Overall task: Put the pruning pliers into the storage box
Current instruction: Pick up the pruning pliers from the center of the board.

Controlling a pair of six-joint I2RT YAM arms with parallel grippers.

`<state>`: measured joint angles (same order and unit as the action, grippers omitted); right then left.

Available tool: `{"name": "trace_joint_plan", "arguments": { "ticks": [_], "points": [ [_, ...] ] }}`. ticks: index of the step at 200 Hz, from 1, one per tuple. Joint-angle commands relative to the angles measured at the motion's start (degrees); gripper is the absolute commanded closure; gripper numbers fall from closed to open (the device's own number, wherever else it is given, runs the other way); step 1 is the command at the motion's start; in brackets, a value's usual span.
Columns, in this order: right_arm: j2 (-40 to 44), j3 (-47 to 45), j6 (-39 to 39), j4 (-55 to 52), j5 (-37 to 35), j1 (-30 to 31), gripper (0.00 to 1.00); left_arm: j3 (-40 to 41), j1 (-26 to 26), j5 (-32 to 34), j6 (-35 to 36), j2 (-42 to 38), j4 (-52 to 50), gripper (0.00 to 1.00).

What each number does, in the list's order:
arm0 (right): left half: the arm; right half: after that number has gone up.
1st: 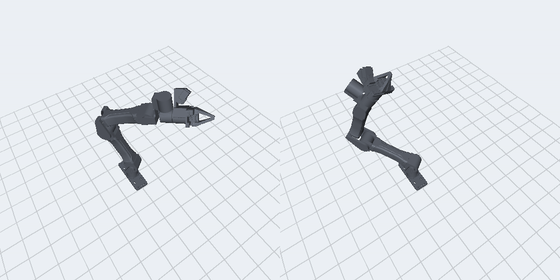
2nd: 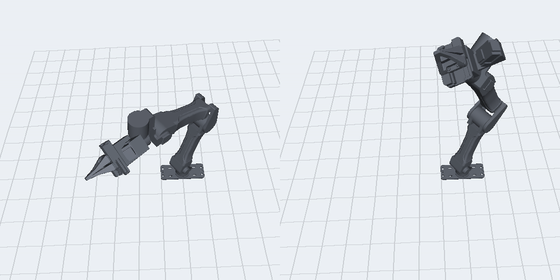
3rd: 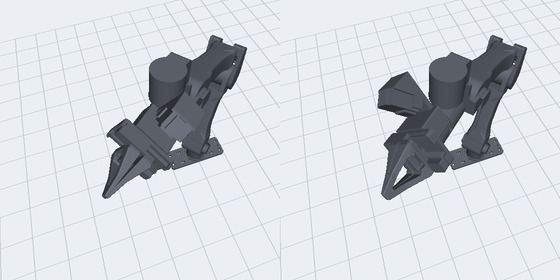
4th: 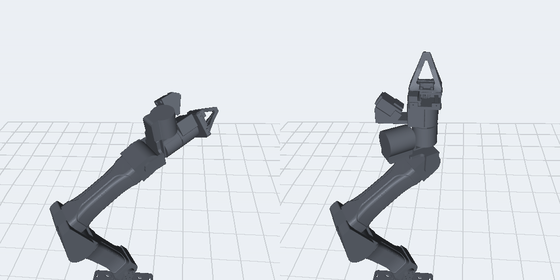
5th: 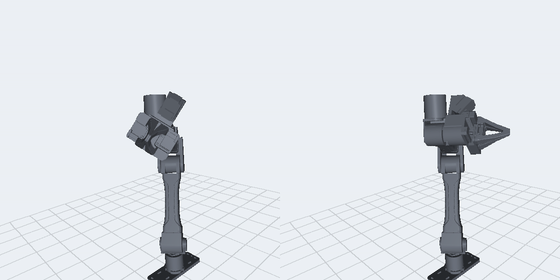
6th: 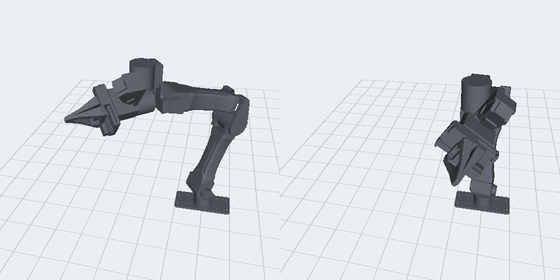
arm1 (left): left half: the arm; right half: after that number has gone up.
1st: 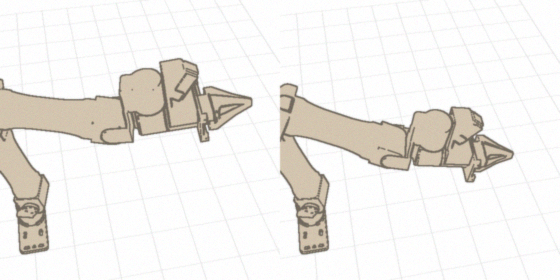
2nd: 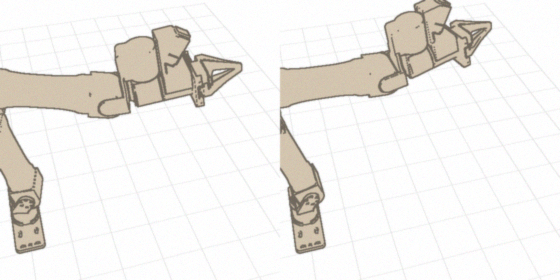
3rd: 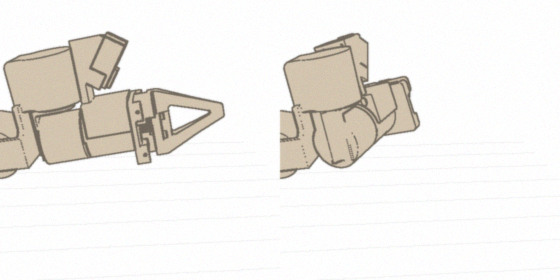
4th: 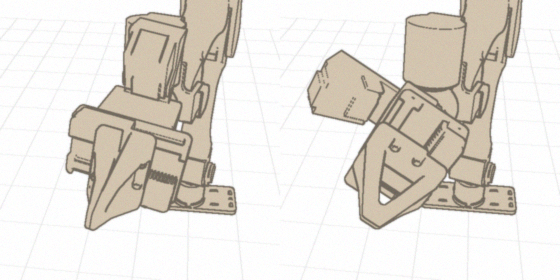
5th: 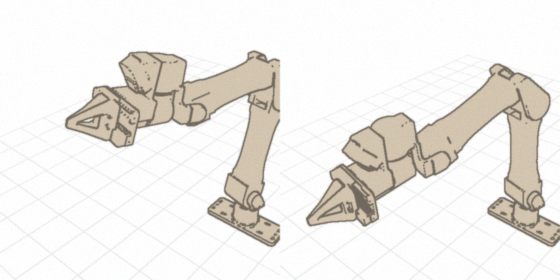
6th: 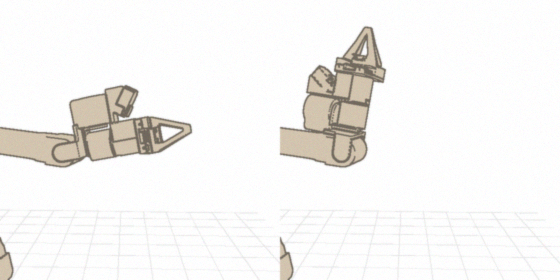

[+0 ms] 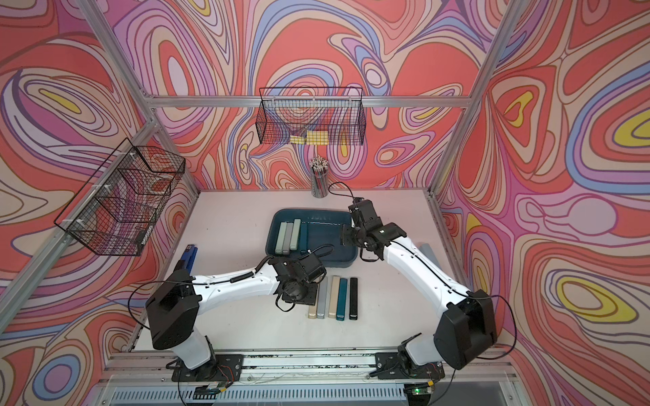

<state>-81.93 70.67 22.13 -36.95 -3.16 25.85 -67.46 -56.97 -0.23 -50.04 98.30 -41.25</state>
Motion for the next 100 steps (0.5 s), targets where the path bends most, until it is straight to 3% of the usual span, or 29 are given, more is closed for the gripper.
{"name": "trace_joint_plan", "arguments": {
  "ticks": [1, 100],
  "points": [
    [0.54, -0.8, 0.72, 0.3, -0.35, 0.01, 0.36, -1.4, -0.19, 0.08, -1.29, 1.4, 0.73, 0.43],
    [0.3, -1.04, 0.55, 0.22, -0.26, 0.05, 0.36, -3.42, -0.22, -0.21, -1.12, 5.18, 1.26, 0.43]
  ]
}}
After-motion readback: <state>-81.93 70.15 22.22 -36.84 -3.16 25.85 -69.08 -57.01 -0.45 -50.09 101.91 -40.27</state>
